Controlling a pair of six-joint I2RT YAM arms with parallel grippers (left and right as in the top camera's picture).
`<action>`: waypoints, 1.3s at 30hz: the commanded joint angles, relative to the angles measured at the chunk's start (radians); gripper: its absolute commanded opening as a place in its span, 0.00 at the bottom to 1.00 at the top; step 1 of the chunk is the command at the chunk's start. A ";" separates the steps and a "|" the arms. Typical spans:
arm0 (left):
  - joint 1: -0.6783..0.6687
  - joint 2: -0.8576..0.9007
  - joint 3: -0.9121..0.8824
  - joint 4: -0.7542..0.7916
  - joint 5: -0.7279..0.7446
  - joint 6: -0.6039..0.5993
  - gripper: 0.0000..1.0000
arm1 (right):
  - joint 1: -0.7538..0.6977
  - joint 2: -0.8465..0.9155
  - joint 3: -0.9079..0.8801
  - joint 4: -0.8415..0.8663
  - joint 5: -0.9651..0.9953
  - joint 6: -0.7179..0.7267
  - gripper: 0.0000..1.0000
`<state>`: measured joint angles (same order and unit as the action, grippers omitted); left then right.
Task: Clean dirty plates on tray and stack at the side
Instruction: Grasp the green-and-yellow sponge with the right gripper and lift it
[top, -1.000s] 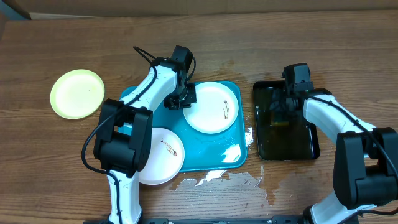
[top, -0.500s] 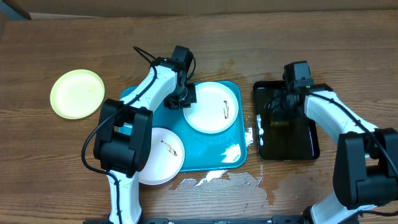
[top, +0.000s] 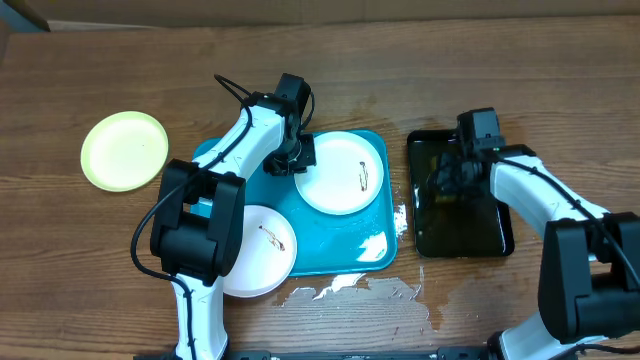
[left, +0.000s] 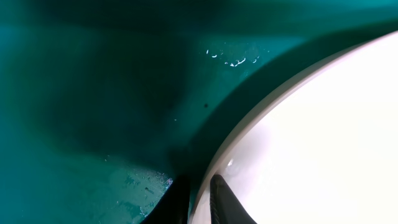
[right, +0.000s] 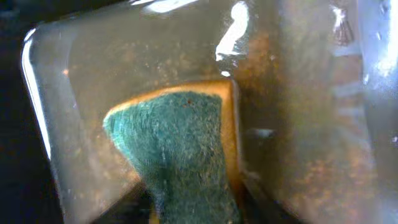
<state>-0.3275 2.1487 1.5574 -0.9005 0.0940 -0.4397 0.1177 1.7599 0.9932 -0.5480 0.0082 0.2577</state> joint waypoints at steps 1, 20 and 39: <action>-0.007 0.055 -0.042 0.016 -0.016 -0.021 0.13 | 0.000 0.017 -0.022 0.024 -0.002 -0.004 0.23; -0.007 0.055 -0.044 0.012 -0.014 -0.051 0.04 | 0.000 -0.145 0.185 -0.344 -0.015 -0.003 0.04; 0.062 0.055 -0.044 -0.039 0.084 -0.174 0.04 | 0.000 -0.145 0.184 -0.368 -0.013 0.082 0.04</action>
<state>-0.2718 2.1471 1.5490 -0.9123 0.2295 -0.4953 0.1184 1.6169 1.1656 -0.9081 -0.0444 0.2619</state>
